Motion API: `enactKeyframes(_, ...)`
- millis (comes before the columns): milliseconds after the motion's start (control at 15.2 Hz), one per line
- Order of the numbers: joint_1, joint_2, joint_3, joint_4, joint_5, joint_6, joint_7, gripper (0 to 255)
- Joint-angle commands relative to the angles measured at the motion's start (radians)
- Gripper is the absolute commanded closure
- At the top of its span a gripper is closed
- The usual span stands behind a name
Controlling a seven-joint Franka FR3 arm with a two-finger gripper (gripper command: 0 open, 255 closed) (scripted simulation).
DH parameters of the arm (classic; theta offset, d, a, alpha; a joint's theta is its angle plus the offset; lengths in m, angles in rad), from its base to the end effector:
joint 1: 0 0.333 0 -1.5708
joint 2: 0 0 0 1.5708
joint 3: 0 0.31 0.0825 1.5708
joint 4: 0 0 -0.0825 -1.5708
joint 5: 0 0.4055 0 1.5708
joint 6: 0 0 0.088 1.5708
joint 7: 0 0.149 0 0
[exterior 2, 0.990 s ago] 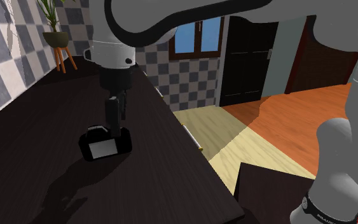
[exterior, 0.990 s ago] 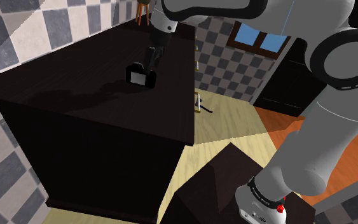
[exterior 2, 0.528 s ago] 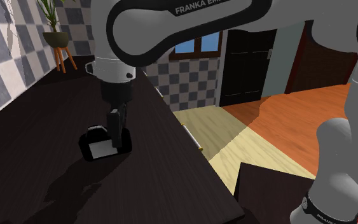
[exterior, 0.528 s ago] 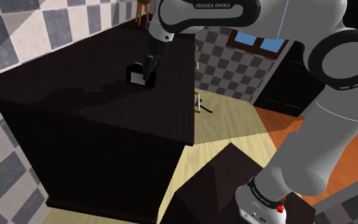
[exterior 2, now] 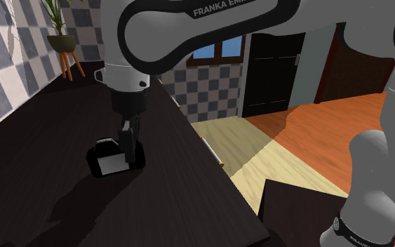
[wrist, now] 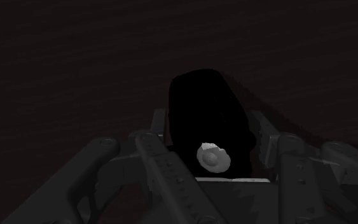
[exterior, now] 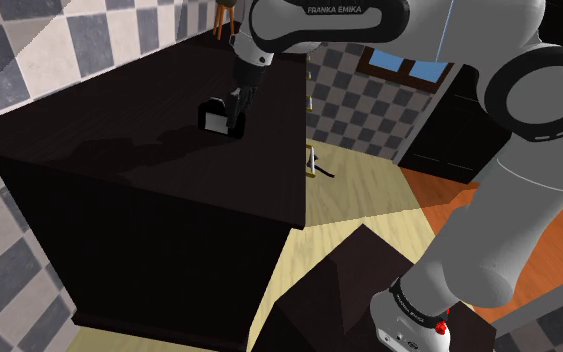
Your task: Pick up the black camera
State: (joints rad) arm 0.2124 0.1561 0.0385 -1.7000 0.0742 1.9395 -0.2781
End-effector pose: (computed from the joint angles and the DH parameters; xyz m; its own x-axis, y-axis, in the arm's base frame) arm 0.6204 0.1662 0.4507 0.8723 0.4786 0.1003 0.4849 -0.8730 -0.0516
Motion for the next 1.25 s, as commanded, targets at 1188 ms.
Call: enactKeyframes(1188,-0.001,0.007,-0.001,0.211,-0.004,-0.205,0.014,255)
